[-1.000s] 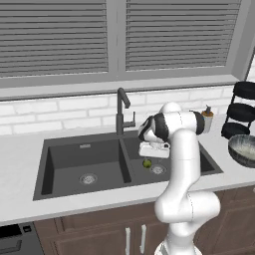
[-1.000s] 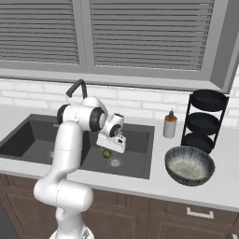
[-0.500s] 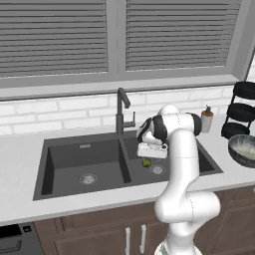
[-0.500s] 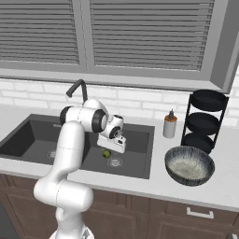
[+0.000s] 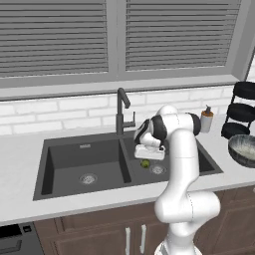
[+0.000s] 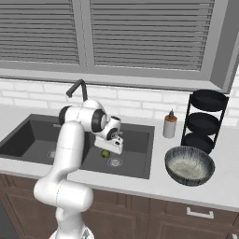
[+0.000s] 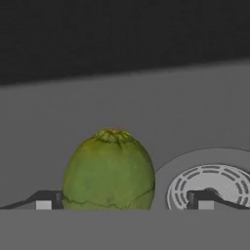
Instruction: Pick the lime from the sink and place it in the bowl. Then pick the bowl and place it in the microwave. Then close the microwave door and press the start button.
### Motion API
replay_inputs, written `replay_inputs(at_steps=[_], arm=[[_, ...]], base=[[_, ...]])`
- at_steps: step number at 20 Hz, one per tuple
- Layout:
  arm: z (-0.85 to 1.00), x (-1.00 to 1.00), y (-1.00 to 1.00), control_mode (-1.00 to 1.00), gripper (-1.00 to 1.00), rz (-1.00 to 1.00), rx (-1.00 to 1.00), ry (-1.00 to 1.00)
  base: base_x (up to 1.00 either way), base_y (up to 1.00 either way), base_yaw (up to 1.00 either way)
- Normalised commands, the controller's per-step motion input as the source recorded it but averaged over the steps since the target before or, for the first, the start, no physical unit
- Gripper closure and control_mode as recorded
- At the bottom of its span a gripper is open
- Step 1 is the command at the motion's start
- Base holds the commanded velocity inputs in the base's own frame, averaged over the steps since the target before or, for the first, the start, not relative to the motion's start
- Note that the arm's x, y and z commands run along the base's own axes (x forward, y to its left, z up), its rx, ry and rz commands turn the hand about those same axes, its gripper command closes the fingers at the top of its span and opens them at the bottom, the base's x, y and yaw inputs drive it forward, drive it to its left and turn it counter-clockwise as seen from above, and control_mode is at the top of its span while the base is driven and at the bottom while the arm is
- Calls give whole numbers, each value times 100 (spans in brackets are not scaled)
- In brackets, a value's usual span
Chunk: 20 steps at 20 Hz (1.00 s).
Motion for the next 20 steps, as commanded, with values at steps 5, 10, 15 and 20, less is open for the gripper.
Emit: replay_inputs(at_steps=[5, 10, 15, 20], arm=[[-22, -23, 10, -100, -100, 0, 0, -1], [-26, -8, 2, -100, 100, 0, 0, 0], [-1, -2, 3, -100, 100, 1, 0, 0], [38, -48, -45, -100, 100, 0, 0, -12]], base=[[0, 0, 0], [0, 0, 0], [0, 0, 0], [0, 0, 0]])
